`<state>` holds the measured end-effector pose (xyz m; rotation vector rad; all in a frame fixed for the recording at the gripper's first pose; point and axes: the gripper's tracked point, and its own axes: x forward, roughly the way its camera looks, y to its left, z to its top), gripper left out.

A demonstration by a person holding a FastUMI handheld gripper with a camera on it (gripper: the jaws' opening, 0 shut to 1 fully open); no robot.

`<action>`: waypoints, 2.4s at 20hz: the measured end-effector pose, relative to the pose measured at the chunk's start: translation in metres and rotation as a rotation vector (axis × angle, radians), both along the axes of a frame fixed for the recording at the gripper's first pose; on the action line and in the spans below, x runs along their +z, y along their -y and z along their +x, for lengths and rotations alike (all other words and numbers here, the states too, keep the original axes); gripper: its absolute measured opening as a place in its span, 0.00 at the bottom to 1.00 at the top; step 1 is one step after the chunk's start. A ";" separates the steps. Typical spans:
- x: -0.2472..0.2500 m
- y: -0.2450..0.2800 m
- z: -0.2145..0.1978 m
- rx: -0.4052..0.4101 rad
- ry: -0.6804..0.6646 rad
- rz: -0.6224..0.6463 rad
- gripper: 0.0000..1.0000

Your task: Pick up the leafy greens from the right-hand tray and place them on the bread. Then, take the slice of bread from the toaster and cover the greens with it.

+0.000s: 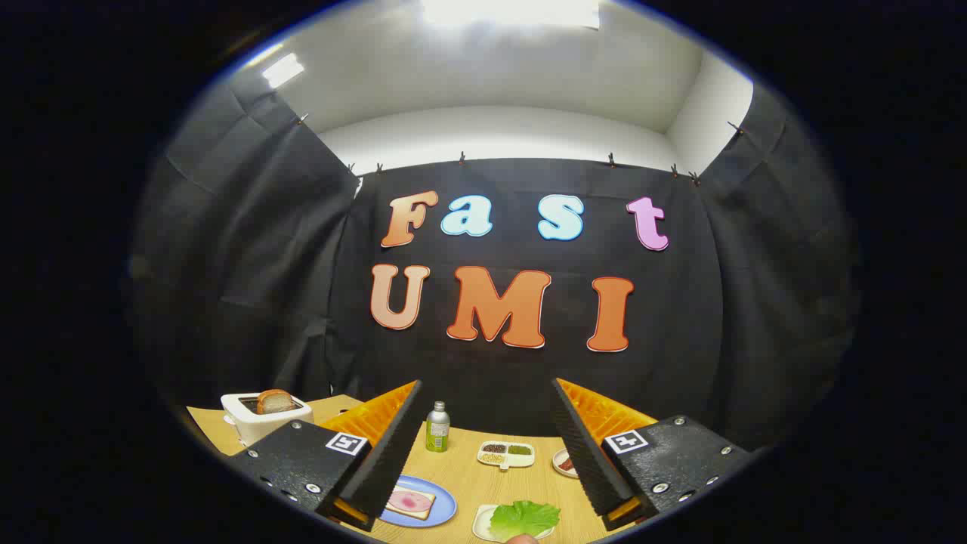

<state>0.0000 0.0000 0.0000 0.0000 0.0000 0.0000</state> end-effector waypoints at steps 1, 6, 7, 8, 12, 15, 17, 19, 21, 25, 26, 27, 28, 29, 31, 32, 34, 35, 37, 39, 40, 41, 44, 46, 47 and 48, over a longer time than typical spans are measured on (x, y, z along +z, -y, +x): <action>0.002 0.000 -0.001 -0.004 0.002 -0.004 0.98; 0.002 -0.002 0.000 -0.007 -0.012 0.007 0.98; 0.002 -0.003 -0.001 -0.002 -0.013 0.013 0.98; 0.003 -0.004 -0.001 0.000 -0.011 0.017 0.98; 0.007 -0.006 0.000 0.010 -0.004 0.019 0.98; 0.009 -0.007 -0.003 0.022 -0.002 0.020 0.98; 0.008 -0.007 -0.003 0.026 0.000 0.011 0.98; 0.006 -0.005 -0.003 0.024 -0.003 0.002 0.98; 0.006 -0.005 -0.003 0.031 -0.007 0.014 0.98; -0.003 0.003 0.003 0.023 -0.024 0.018 0.98; -0.007 0.006 0.004 0.019 -0.031 0.015 0.98; -0.012 0.008 0.006 0.018 -0.043 0.015 0.98; -0.016 0.009 0.007 0.024 -0.055 0.016 0.98; -0.021 0.009 0.009 0.029 -0.070 0.019 0.99; -0.031 0.011 0.015 0.037 -0.110 0.038 0.99; -0.035 0.011 0.017 0.046 -0.129 0.052 0.98; -0.048 0.012 0.023 0.061 -0.187 0.076 0.98; -0.057 0.014 0.026 0.060 -0.222 0.080 0.98; -0.074 0.018 0.032 0.057 -0.293 0.086 0.98; -0.088 0.017 0.035 0.066 -0.358 0.116 0.99; -0.097 0.017 0.037 0.073 -0.392 0.133 0.99; -0.108 0.018 0.039 0.078 -0.435 0.141 0.99; -0.152 0.035 0.040 0.039 -0.593 0.123 0.99; -0.173 0.037 0.039 0.035 -0.687 0.128 0.98; -0.182 0.038 0.038 0.040 -0.731 0.138 0.98; -0.191 0.037 0.036 0.046 -0.772 0.153 0.97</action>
